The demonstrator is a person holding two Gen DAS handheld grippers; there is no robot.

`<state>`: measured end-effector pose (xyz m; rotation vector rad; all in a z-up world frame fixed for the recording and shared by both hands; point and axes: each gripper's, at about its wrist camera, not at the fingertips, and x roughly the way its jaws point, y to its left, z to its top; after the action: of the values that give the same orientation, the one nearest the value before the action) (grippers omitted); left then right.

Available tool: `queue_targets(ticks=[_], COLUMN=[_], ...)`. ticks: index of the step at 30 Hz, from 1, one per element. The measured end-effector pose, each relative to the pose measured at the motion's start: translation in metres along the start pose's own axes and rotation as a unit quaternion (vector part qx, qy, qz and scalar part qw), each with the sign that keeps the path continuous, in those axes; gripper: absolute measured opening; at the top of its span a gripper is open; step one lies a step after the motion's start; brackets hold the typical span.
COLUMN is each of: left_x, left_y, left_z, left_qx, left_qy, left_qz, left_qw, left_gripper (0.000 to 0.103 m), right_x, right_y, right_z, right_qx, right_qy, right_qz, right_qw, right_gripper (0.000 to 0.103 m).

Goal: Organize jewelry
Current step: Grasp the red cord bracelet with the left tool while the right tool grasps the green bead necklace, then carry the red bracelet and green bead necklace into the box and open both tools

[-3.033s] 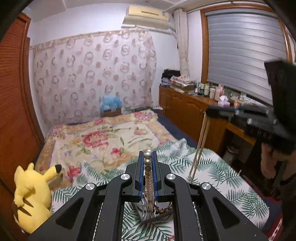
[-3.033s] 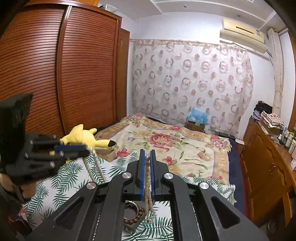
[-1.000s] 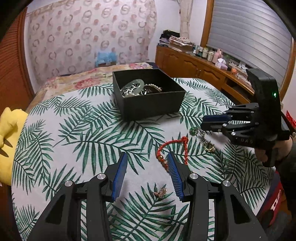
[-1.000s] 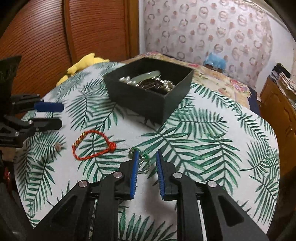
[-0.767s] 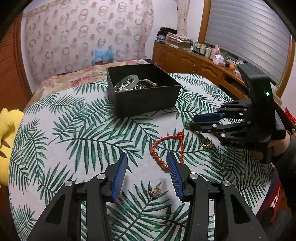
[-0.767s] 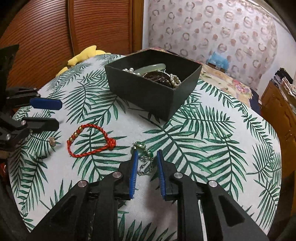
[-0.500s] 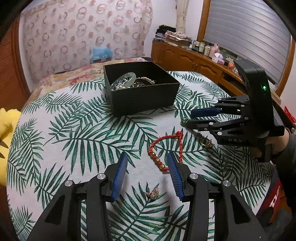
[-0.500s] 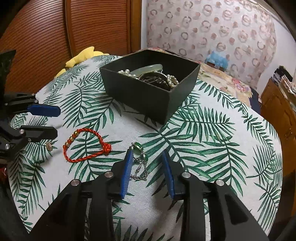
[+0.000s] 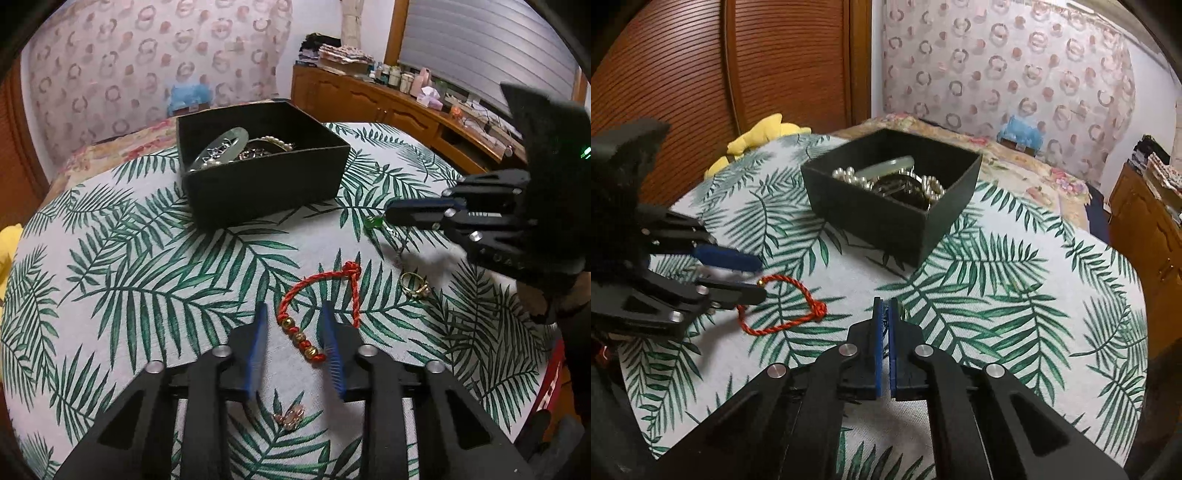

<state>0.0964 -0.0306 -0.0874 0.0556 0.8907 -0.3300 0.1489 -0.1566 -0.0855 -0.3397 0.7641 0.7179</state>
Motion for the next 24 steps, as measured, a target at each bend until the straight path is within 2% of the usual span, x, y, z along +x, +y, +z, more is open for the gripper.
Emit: queue_targets(ticks=[7, 9, 10, 15, 24], left_x=[0.004, 0.005, 0.005, 0.005, -0.024], left_y=[-0.003, -0.003, -0.003, 0.0, 0.008], left_z=[0.002, 0.003, 0.003, 0.005, 0.012], left_qx=[0.004, 0.005, 0.006, 0.001, -0.015], left_qy=[0.004, 0.003, 0.003, -0.001, -0.053], left_qz=[0.012, 0.017, 0.021, 0.019, 0.018], left_qw=[0.9999, 0.9998, 0.9998, 0.9998, 0.9983], left_gripper=[0.019, 0.015, 0.01, 0.008, 0.008], right_x=[-0.014, -0.016, -0.017, -0.027, -0.046], right_y=[0.005, 0.006, 0.007, 0.007, 0.008], right_z=[0.007, 0.009, 0.009, 0.016, 0.035], right_qx=[-0.007, -0.009, -0.01, -0.01, -0.016], right_qy=[-0.015, -0.017, -0.018, -0.033, -0.061], right_qz=[-0.002, -0.003, -0.003, -0.004, -0.01], right_qw=[1.0, 1.0, 1.0, 0.999, 0.998], right_gripper=[0.003, 0.003, 0.003, 0.003, 0.003])
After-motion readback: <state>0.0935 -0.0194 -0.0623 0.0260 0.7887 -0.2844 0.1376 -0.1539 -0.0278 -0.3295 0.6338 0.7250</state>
